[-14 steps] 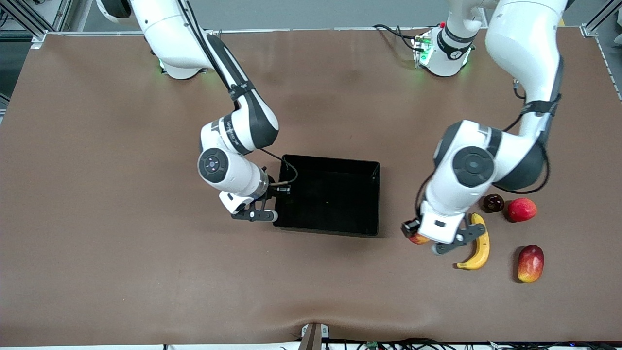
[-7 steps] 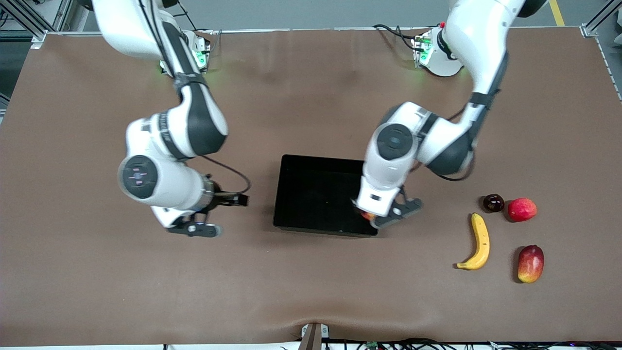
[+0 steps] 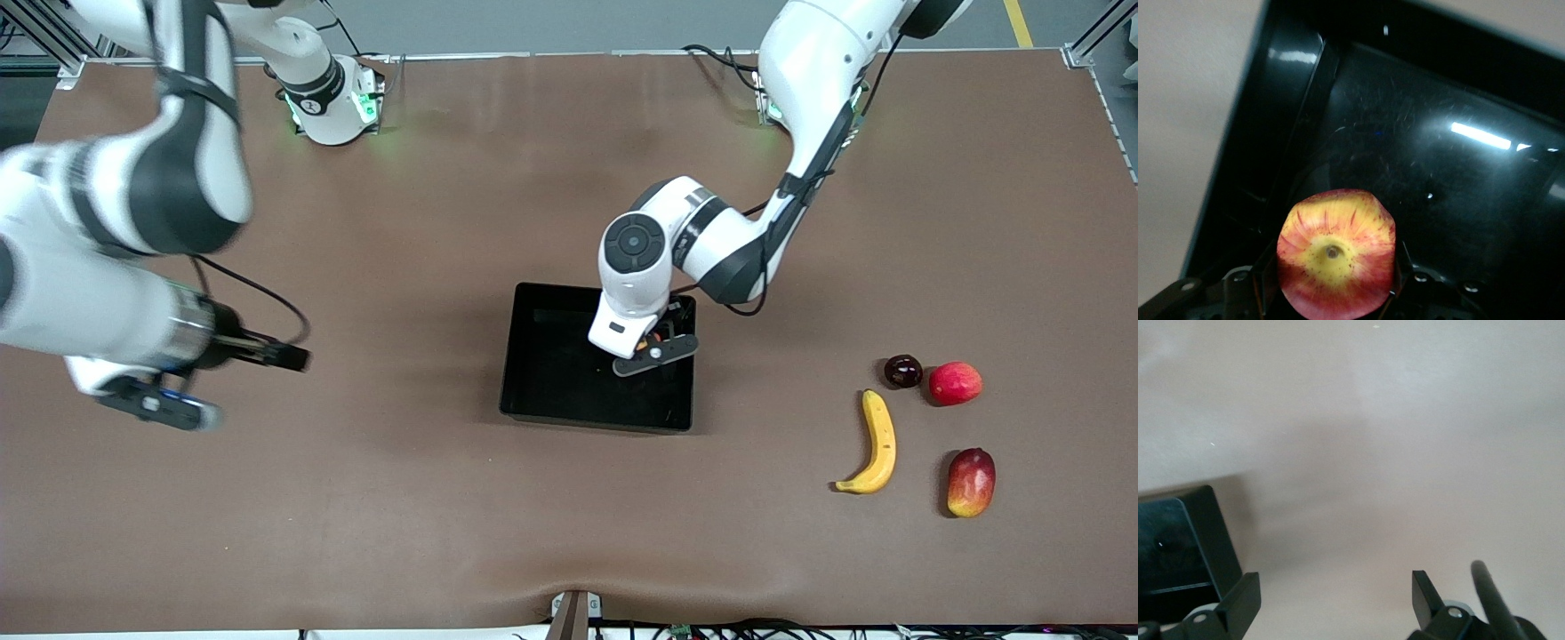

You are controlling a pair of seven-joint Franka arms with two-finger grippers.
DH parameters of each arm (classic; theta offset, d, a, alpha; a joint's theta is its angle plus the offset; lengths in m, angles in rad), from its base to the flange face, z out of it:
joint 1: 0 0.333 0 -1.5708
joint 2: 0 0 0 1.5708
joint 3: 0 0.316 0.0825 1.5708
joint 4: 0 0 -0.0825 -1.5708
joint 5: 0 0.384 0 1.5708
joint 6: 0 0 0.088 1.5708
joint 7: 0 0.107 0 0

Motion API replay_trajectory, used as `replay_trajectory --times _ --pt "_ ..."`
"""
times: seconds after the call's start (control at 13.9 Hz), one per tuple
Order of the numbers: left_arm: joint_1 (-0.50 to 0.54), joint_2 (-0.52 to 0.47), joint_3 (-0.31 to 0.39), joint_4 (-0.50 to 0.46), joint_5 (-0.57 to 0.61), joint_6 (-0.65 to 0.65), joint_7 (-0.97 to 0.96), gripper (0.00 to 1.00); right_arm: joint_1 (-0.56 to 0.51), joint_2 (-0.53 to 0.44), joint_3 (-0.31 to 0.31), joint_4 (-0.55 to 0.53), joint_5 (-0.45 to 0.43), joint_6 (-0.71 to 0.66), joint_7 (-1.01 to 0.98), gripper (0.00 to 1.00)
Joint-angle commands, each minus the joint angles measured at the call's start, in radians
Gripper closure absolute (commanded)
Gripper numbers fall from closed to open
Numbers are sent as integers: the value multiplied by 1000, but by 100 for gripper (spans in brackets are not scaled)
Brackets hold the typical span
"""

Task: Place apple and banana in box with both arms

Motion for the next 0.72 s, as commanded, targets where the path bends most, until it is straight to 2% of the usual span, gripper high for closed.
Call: replay_trajectory --times 0.0,0.43,0.5,0.57,0.65 --pt "-5 19 6 -12 32 1 -10 100 -24 -51 -85 -13 -9 -78 -115 0" --pt "-23 73 9 -11 61 15 -16 100 -15 -134 -277 -92 -9 -109 -200 0" --pt "-22 79 7 -9 69 15 -16 94 -13 -134 -288 -90 -10 -110 -198 0" --pt "-22 82 9 -9 69 17 -16 69 -13 -135 -289 -90 -10 -112 -198 0" --pt "-17 81 10 -7 72 17 -15 14 -13 -135 -291 -90 -15 -112 -198 0"
